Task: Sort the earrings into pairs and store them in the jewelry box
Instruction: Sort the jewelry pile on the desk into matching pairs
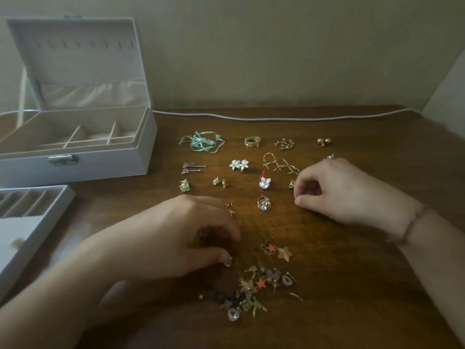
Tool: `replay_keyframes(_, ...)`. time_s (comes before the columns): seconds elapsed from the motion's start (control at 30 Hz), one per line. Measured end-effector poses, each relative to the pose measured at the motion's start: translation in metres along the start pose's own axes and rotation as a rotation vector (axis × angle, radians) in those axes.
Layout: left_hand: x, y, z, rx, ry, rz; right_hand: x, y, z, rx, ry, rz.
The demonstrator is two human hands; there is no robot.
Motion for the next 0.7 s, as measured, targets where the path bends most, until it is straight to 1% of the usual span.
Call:
replay_keyframes(0.1,0.000,-0.005,-0.002,0.068,0.004,-0.022,0.005,0.001,-0.003,-0.021,0.013,-0.042)
replay_keyframes(0.3,0.000,-0.008,-0.003,0.116,-0.019,-0.064,0.013,0.002,-0.009,0.016,0.024,-0.040)
replay_keyframes(0.37,-0.001,-0.010,-0.003,0.124,-0.022,-0.075,0.016,0.009,-0.015,-0.059,0.035,-0.059)
replay_keyframes(0.43,-0.003,-0.012,-0.001,0.118,-0.033,-0.093,0.034,0.016,-0.027,-0.195,0.134,-0.100)
replay_keyframes(0.47,-0.003,-0.013,0.000,0.112,-0.043,-0.104,0.050,0.012,-0.035,-0.201,0.218,-0.107)
replay_keyframes(0.57,-0.004,-0.014,0.002,0.102,-0.070,-0.123,0.100,-0.021,-0.066,0.019,0.479,-0.073)
replay_keyframes(0.6,-0.003,-0.013,0.002,0.099,-0.071,-0.123,0.111,-0.029,-0.075,0.048,0.538,-0.071)
replay_keyframes(0.67,0.001,-0.009,0.000,0.087,-0.060,-0.113,0.125,-0.036,-0.090,0.020,0.620,-0.088)
replay_keyframes(0.7,0.003,-0.006,-0.001,0.081,-0.053,-0.108,0.129,-0.038,-0.093,-0.008,0.628,-0.097)
Point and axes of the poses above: each hand's wrist, its own z-axis towards the middle knuckle, its own y-axis out of the back of the hand, x = y × z, the point moved 9 cm from there along z, towards the middle knuckle, and after that the axes turned 4 degrees about -y, right-handed, at the moved point
